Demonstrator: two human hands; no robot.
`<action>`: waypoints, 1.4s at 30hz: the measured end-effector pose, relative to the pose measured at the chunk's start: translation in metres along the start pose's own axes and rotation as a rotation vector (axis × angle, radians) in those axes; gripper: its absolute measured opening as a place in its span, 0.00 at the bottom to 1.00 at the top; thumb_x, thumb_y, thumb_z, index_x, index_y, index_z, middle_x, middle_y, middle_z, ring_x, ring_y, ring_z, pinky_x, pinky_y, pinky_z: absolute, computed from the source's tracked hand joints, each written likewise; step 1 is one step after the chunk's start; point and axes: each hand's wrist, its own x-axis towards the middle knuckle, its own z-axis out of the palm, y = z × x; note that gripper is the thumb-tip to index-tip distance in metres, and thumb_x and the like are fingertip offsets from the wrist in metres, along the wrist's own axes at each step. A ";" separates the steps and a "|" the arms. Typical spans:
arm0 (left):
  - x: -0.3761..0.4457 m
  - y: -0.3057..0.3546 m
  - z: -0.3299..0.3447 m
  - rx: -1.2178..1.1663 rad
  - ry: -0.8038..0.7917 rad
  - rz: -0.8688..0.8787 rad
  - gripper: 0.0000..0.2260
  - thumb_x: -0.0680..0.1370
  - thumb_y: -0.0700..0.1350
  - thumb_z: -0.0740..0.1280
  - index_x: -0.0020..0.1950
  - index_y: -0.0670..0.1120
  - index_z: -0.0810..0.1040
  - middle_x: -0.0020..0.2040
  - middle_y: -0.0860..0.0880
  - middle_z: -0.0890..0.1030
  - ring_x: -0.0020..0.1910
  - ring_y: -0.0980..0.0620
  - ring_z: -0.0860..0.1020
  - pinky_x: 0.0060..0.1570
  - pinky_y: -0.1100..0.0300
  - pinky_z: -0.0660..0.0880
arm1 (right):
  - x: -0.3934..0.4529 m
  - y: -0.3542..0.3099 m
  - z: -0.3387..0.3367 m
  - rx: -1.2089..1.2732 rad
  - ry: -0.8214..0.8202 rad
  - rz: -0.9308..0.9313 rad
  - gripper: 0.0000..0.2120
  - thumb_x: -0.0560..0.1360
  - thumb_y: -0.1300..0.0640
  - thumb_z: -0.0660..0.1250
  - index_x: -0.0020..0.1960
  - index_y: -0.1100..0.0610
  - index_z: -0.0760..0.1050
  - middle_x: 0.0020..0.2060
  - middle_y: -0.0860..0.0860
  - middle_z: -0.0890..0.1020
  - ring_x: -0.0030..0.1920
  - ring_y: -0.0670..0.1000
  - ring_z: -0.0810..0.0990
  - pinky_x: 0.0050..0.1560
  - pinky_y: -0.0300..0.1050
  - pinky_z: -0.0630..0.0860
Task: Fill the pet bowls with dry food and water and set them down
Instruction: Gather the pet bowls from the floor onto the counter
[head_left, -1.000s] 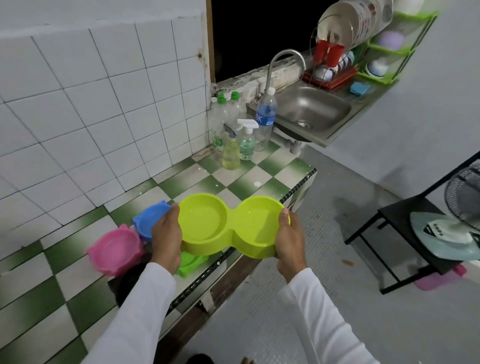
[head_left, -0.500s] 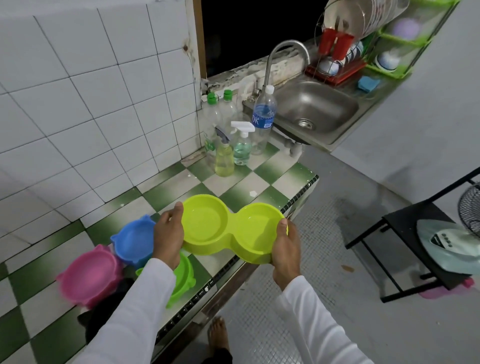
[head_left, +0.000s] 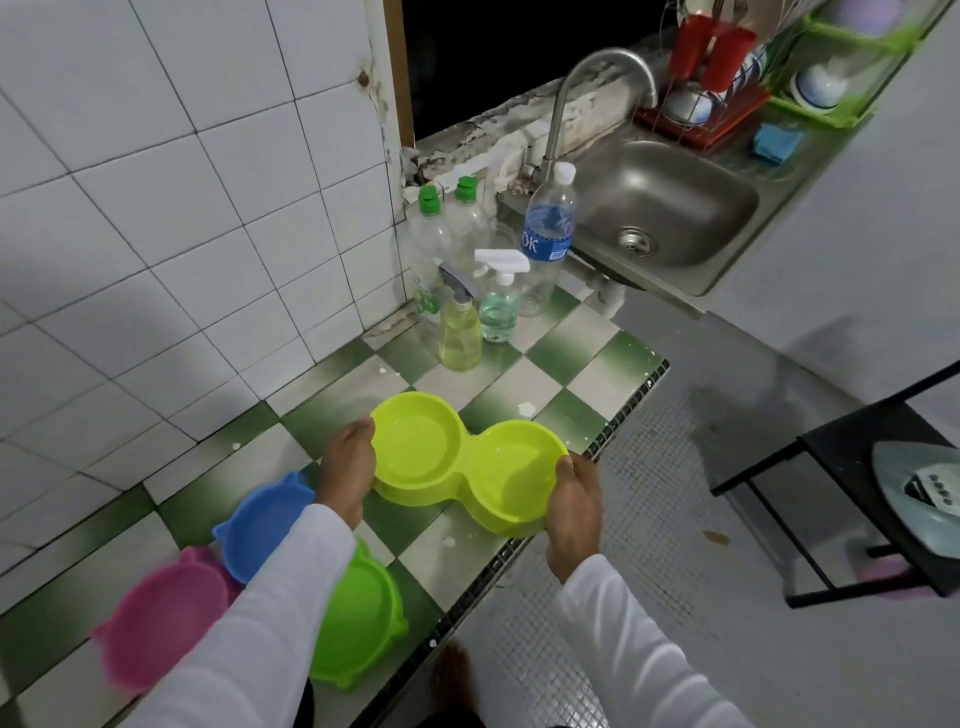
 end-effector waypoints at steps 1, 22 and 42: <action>0.007 0.001 0.001 0.011 -0.018 -0.011 0.16 0.86 0.50 0.60 0.71 0.46 0.75 0.63 0.45 0.78 0.63 0.41 0.76 0.69 0.40 0.73 | 0.004 0.001 0.004 0.001 0.009 0.006 0.10 0.83 0.49 0.58 0.61 0.46 0.74 0.64 0.55 0.76 0.61 0.59 0.75 0.65 0.62 0.73; 0.073 0.006 0.035 0.318 -0.152 0.070 0.19 0.84 0.35 0.55 0.69 0.45 0.79 0.60 0.47 0.79 0.57 0.46 0.76 0.58 0.55 0.72 | 0.030 0.011 0.014 -0.188 -0.034 0.182 0.15 0.76 0.59 0.61 0.60 0.54 0.80 0.56 0.55 0.81 0.55 0.59 0.79 0.61 0.59 0.77; 0.112 -0.007 0.047 0.412 -0.178 0.114 0.17 0.82 0.35 0.58 0.66 0.46 0.80 0.63 0.44 0.81 0.62 0.42 0.78 0.67 0.43 0.75 | 0.049 0.019 0.021 -0.348 -0.039 0.203 0.22 0.72 0.61 0.60 0.62 0.55 0.82 0.54 0.57 0.84 0.54 0.60 0.81 0.56 0.48 0.78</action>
